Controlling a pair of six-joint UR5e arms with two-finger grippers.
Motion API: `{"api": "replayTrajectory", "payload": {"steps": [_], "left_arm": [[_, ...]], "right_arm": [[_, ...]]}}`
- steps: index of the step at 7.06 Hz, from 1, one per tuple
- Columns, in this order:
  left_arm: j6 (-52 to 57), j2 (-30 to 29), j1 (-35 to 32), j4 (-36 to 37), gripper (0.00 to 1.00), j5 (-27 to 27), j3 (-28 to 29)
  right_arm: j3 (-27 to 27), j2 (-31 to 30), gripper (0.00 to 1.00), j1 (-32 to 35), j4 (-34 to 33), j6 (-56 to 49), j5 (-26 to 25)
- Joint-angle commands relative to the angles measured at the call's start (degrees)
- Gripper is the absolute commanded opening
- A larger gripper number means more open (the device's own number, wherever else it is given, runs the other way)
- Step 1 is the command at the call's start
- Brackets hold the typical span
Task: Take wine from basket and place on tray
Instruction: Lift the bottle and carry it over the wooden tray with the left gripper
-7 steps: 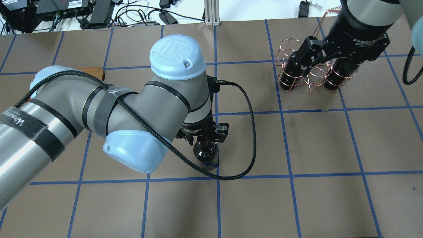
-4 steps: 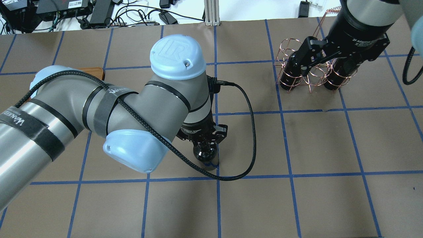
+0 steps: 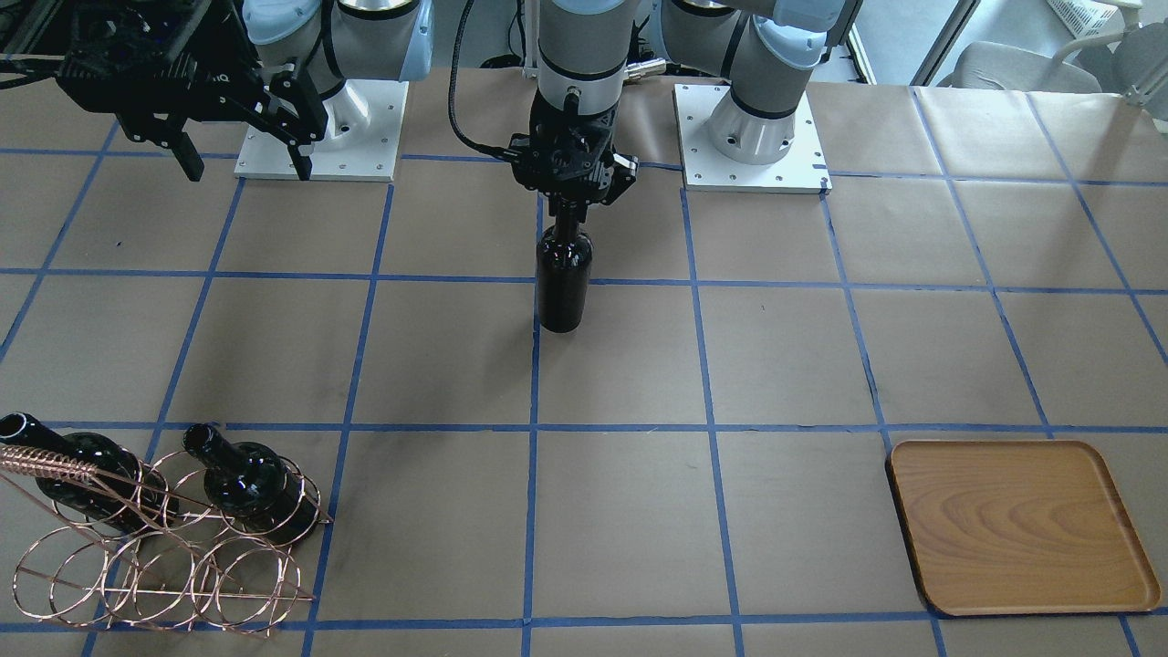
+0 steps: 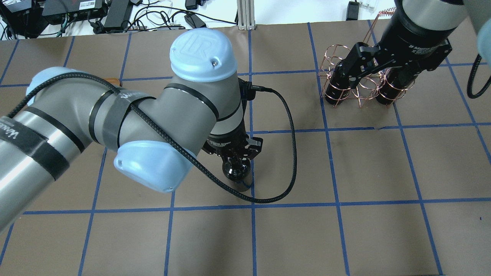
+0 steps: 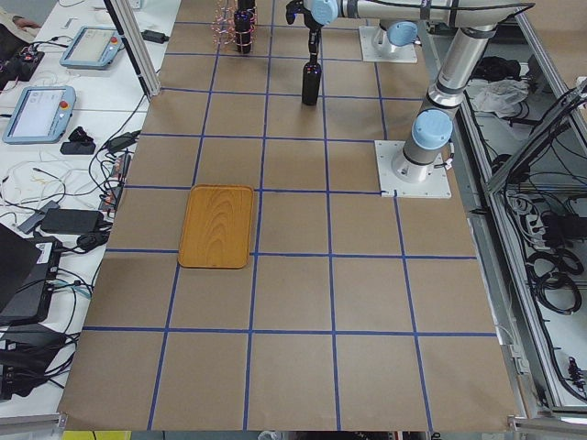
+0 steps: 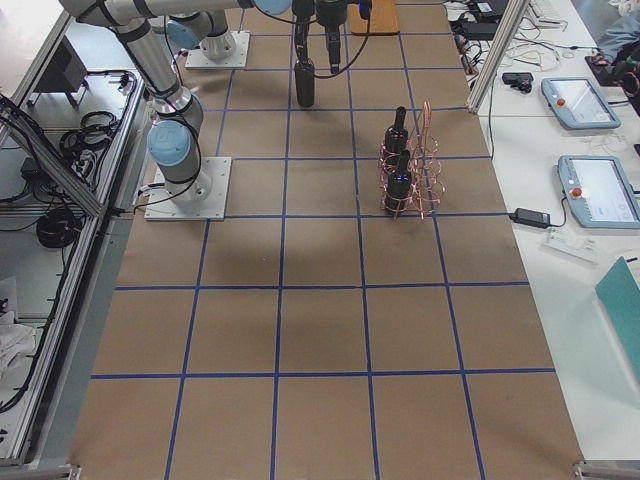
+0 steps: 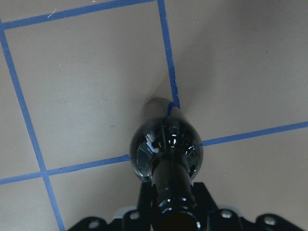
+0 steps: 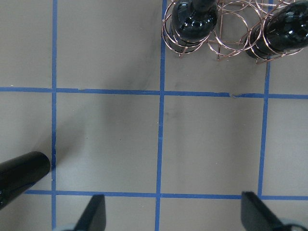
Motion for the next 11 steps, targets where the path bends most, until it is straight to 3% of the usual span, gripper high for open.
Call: {"api": "replayTrajectory", "payload": {"steps": [1,4,7,9,11], "left_arm": [[7.15,-1.16,8.29,-8.24,0.00,0.11,9.09],[16.55,-3.80,22.36,-10.40,0.00,-0.42,15.89],[34.19,-7.66,37.57,-11.10,0.00,0.27,19.84],[43.52,-11.52,43.04,-10.76,0.00,4.66,23.89],[51.09,-16.09,48.67,-9.18,0.00,4.68,27.84]], "right_arm": [[0.00,0.00,1.00,0.00,-0.07,0.00,0.01],[0.00,0.00,1.00,0.09,0.02,0.00,0.10],[0.00,0.00,1.00,0.09,0.02,0.00,0.10],[0.00,0.00,1.00,0.09,0.19,0.00,0.10],[0.00,0.00,1.00,0.09,0.28,0.00,0.01]]}}
